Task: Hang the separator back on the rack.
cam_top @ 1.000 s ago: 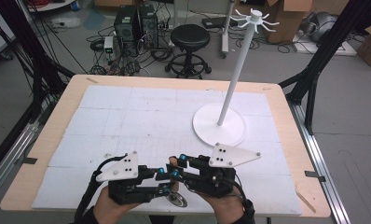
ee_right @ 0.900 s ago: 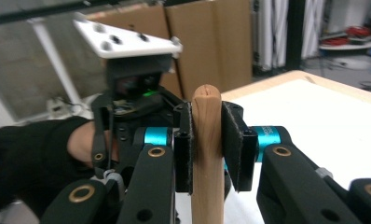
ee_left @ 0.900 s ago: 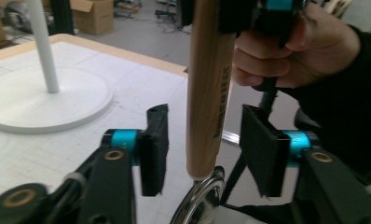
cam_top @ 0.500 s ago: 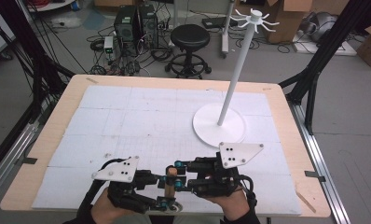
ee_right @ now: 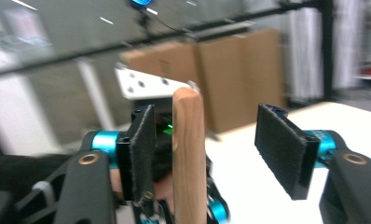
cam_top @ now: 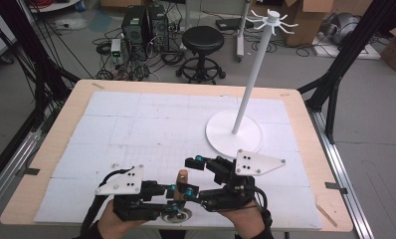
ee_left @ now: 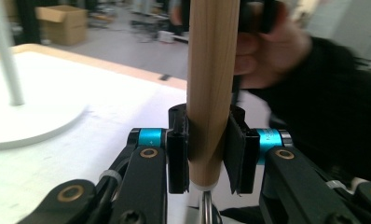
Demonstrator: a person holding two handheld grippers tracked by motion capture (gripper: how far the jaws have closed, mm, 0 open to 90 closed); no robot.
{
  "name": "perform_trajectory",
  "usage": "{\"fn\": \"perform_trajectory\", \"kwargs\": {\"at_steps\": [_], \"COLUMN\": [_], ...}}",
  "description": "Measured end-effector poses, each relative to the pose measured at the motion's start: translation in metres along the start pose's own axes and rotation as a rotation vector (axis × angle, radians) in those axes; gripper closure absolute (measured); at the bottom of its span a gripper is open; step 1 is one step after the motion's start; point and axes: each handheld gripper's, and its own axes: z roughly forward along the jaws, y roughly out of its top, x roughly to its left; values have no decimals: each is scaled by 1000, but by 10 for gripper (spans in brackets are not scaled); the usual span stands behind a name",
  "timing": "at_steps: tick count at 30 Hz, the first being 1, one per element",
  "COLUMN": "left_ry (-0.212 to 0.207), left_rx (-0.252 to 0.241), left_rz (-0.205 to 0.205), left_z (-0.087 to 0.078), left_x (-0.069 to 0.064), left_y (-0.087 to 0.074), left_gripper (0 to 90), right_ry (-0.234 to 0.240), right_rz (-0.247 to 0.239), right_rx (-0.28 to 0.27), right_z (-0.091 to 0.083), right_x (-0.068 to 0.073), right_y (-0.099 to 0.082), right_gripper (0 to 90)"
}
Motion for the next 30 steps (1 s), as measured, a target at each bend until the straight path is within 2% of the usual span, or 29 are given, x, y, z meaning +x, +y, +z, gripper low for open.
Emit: {"fn": "perform_trajectory", "kwargs": {"at_steps": [1, 2, 4, 7, 13, 14, 15, 19, 20, 21, 26, 30], "left_ry": [39, 68, 129, 201, 278, 278, 283, 301, 305, 305, 299, 245], "left_rx": [7, 8, 15, 21, 44, 44, 44, 46, 47, 47, 46, 9], "left_rz": [-2, -3, -12, -2, 16, 16, 14, 18, 20, 20, 23, 40], "left_z": [0, 1, 2, 6, 19, 19, 20, 23, 24, 24, 23, 18], "left_x": [0, 0, -1, -5, -9, -9, -10, -12, -12, -12, -14, -14], "left_y": [0, 0, 1, 1, 0, 0, 0, 0, 0, 0, 1, 0], "left_gripper": [725, 725, 725, 724, 725, 725, 725, 725, 725, 725, 725, 722], "right_ry": [-55, -90, -139, -210, -317, -317, -339, -361, -369, -363, -351, -304], "right_rz": [-15, -18, -29, -35, -83, -83, -86, -92, -90, -80, -63, -82], "right_rx": [6, 12, 23, 30, 53, 53, 64, 78, 83, 85, 92, 100], "right_z": [0, 1, 1, 3, 9, 9, 11, 14, 15, 15, 15, 14], "right_x": [3, 5, 7, 9, 16, 16, 17, 20, 20, 20, 20, 24], "right_y": [0, 0, 0, -2, -1, -1, 0, 1, 1, 1, 2, 6], "right_gripper": [343, 326, 334, 355, 450, 450, 490, 560, 591, 686, 706, 716]}}
